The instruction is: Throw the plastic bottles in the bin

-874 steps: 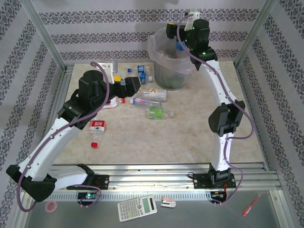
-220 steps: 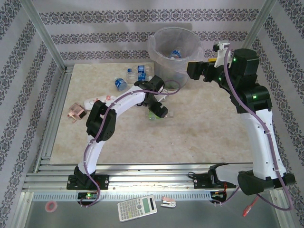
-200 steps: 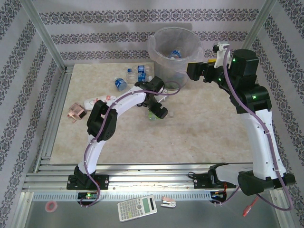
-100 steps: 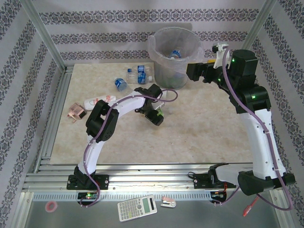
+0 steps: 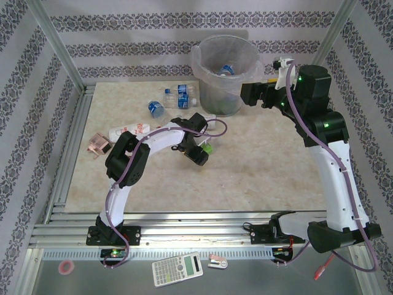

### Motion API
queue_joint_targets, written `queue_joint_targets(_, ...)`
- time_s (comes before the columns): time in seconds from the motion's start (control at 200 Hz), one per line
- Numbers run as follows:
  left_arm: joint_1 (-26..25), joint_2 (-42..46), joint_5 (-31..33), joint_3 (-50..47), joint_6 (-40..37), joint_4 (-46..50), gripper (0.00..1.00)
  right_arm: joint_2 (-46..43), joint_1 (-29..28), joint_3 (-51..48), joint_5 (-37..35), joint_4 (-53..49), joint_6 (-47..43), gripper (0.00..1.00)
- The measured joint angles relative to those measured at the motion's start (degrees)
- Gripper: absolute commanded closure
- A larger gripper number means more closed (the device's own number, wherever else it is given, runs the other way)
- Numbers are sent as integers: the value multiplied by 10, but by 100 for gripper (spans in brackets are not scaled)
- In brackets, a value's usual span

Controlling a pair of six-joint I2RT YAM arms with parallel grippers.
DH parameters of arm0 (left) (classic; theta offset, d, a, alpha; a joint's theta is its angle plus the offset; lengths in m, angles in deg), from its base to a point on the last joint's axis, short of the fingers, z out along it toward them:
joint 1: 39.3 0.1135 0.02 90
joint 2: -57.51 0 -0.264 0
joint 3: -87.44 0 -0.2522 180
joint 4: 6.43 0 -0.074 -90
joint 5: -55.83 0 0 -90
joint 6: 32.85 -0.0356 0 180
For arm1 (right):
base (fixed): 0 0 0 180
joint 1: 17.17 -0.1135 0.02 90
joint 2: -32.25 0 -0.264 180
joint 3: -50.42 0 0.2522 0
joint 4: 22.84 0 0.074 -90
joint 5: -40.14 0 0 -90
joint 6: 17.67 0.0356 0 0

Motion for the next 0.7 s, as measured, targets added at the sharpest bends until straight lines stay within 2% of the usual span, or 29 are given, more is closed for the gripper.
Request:
queue_joint_targets(0.19, 0, 11, 0, -17, 3, -19, 33, -1, 0, -7, 0, 2, 0, 2)
queue_joint_targets(0.325, 0, 32, -2, -39, 6, -34, 34, -1, 0, -12, 0, 4, 0, 2)
queue_joint_targets(0.704, 0, 146, -27, -120, 36, -92, 42, -1, 0, -19, -2, 4, 12, 2)
